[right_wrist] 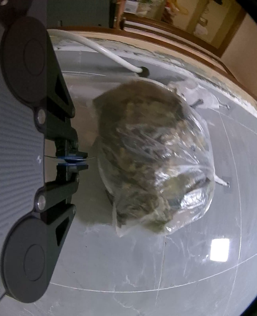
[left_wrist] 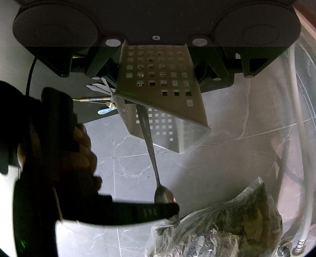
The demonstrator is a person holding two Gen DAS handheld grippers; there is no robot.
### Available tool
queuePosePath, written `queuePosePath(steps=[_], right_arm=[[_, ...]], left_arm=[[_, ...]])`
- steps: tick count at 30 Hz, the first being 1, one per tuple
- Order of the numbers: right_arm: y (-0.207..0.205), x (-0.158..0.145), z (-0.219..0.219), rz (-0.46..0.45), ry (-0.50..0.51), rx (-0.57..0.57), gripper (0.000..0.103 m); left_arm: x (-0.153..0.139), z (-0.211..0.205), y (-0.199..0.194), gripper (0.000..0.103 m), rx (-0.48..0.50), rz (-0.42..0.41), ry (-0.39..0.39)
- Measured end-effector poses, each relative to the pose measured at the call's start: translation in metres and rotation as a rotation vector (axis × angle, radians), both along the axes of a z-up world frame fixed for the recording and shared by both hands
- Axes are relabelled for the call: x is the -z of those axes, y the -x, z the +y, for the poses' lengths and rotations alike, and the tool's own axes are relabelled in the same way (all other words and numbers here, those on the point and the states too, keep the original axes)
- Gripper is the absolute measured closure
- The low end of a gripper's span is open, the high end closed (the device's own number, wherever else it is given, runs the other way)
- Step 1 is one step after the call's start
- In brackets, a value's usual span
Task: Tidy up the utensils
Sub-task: 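Lower the knife into the basket with the right tool and release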
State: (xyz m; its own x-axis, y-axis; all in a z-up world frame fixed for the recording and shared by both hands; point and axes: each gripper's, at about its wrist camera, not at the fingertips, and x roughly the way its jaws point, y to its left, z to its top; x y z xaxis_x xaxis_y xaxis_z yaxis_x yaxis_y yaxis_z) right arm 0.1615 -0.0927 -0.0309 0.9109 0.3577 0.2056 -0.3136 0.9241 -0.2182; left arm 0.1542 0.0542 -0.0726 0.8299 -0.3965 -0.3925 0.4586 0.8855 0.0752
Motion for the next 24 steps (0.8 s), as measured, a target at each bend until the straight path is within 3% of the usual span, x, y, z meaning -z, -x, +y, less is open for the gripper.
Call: queuePosePath(steps=[10, 14, 16, 21, 24], right_arm=[[0.001, 0.018, -0.003, 0.118, 0.022, -0.051, 0.095], [0.003, 0.015, -0.011, 0.173, 0.001, -0.079, 0.061], [0.007, 0.01, -0.021, 0.188, -0.038, -0.081, 0.052], [0.012, 0.003, -0.07, 0.257, -0.141, -0.013, 0.004], [0.0, 0.012, -0.11, 0.368, -0.158, 0.062, 0.0]], left_arm=[[-0.001, 0.0, 0.0, 0.026, 0.0, 0.002, -0.004], [-0.001, -0.001, -0.001, 0.026, -0.003, 0.003, -0.009], [-0.001, -0.002, -0.001, 0.026, -0.006, 0.003, -0.01], [-0.001, -0.004, -0.001, 0.025, -0.023, 0.004, -0.011], [-0.002, -0.007, -0.001, 0.025, -0.036, 0.006, -0.014]])
